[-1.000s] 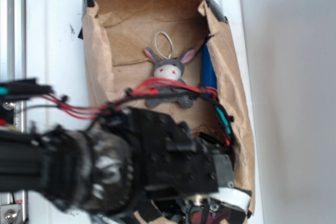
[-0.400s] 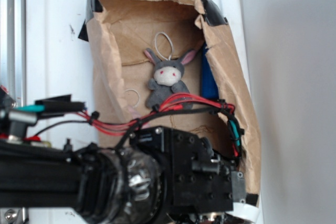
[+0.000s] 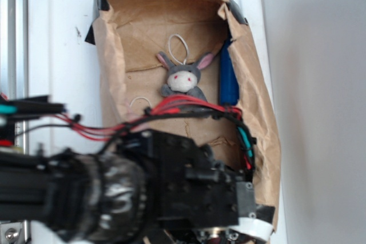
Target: Grab the green ball.
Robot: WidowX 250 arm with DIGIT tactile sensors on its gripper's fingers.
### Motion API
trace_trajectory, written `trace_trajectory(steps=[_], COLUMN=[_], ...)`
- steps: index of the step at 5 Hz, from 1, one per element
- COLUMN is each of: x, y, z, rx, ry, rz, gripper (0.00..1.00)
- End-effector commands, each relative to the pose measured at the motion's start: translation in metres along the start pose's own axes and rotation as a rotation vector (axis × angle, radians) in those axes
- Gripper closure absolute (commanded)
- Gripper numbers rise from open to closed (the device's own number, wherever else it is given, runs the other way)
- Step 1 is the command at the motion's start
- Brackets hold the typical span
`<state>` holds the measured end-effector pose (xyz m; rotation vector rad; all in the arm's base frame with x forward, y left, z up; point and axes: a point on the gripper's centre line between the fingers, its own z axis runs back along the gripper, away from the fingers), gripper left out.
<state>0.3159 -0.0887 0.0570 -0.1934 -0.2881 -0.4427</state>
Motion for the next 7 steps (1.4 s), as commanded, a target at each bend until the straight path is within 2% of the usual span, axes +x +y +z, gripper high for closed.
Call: trace_trajectory(steps=[1, 2, 3, 4, 5, 6, 7], x=[-0.015, -0.023, -0.019, -0.018, -0.017, -0.02, -0.025], y=[0.028, 0.031, 0.036, 0.045, 0.062, 0.08, 0.082], z=[0.086, 0.128, 0.154, 0.175, 0.186, 0.194, 0.199], rx=[0.08, 0.06, 0.172, 0.236, 0.262, 0.323, 0.333], ry=[-0.194, -0.246, -0.138, -0.022, 0.026, 0.057, 0.03], rz=[0.051, 0.099, 0.265, 0.36, 0.459, 0.553, 0.55], gripper=[1.0, 1.0, 1.0, 1.0, 1.0, 1.0, 1.0])
